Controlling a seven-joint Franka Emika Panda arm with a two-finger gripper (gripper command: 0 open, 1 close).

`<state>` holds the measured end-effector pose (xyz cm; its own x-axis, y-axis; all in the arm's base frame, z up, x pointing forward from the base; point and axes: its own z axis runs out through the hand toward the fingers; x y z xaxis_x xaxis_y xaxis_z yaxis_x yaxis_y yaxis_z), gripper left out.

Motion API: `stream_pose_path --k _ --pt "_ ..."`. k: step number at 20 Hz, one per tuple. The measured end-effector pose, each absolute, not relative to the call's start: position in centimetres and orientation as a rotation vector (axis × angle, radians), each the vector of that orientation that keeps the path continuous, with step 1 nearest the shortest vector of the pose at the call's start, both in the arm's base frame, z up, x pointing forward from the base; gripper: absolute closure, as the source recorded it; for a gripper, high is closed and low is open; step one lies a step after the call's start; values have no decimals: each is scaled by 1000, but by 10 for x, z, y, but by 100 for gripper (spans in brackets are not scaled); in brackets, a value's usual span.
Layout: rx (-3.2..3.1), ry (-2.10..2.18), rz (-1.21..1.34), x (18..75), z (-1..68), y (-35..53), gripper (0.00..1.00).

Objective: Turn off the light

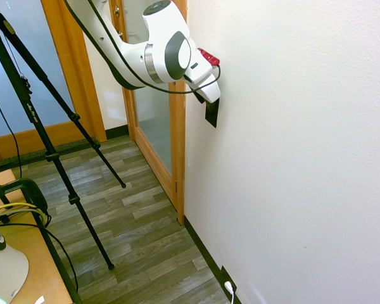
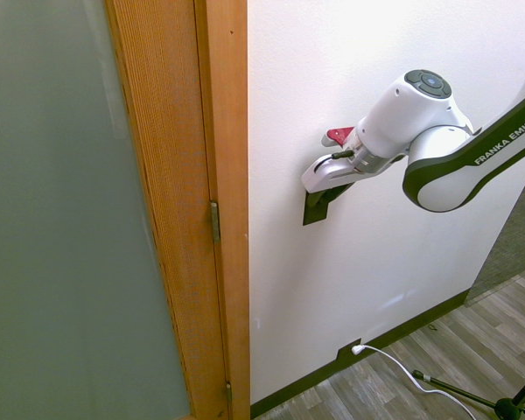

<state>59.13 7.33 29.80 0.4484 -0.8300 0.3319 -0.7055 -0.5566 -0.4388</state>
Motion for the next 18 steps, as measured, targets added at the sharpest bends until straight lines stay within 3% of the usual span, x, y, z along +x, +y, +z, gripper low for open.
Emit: stream_pose_path --k 18 --pt "-2449 1357 -778 591 295 70 100"
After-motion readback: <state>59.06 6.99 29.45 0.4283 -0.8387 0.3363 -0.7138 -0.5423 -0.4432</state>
